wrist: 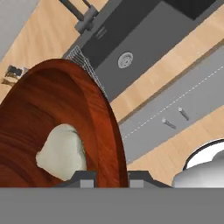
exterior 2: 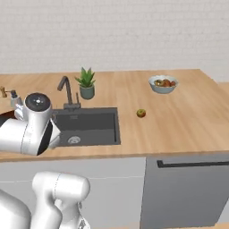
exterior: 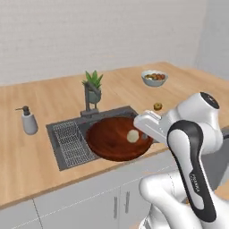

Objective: Pick the garlic from the sink and place it in the bowl. Then pick the bowl and place it in the microwave. Then close the microwave door and press the start button.

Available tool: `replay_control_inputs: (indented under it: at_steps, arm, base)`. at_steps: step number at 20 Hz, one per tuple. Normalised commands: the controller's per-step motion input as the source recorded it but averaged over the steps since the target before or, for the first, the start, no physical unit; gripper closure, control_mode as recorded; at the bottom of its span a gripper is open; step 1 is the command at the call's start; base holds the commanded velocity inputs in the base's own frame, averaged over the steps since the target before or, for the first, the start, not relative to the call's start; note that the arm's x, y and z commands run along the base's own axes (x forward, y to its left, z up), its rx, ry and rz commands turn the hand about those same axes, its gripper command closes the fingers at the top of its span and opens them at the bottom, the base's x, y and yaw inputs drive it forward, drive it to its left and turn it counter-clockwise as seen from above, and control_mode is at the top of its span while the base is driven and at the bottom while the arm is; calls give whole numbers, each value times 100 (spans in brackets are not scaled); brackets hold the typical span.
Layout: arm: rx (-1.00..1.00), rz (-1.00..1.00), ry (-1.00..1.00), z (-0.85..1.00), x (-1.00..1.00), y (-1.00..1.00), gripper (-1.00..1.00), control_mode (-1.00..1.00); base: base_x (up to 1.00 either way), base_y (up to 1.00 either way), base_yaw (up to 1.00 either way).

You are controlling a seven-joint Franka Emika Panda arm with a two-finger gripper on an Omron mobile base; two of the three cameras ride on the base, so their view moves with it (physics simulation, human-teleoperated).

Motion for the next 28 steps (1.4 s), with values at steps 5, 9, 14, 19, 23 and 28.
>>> replay_control_inputs:
  at_steps: [5, 9, 14, 19, 23, 28]
  arm:
    - [0, 0, 0, 0, 0, 0, 100, 100]
    - [0, 0, 0, 0, 0, 0, 100, 100]
    - [0, 0, 0, 0, 0, 0, 100, 100]
    - [0, 0, 0, 0, 0, 0, 100, 100]
    - [0, 0, 0, 0, 0, 0, 100, 100]
    - [0, 0, 0, 0, 0, 0, 100, 100]
  base:
    - [-11, 0, -93]
    - [0, 0, -100]
    - [0, 0, -100]
    - [5, -19, -95]
    - [32, -15, -85]
    - [78, -2, -64]
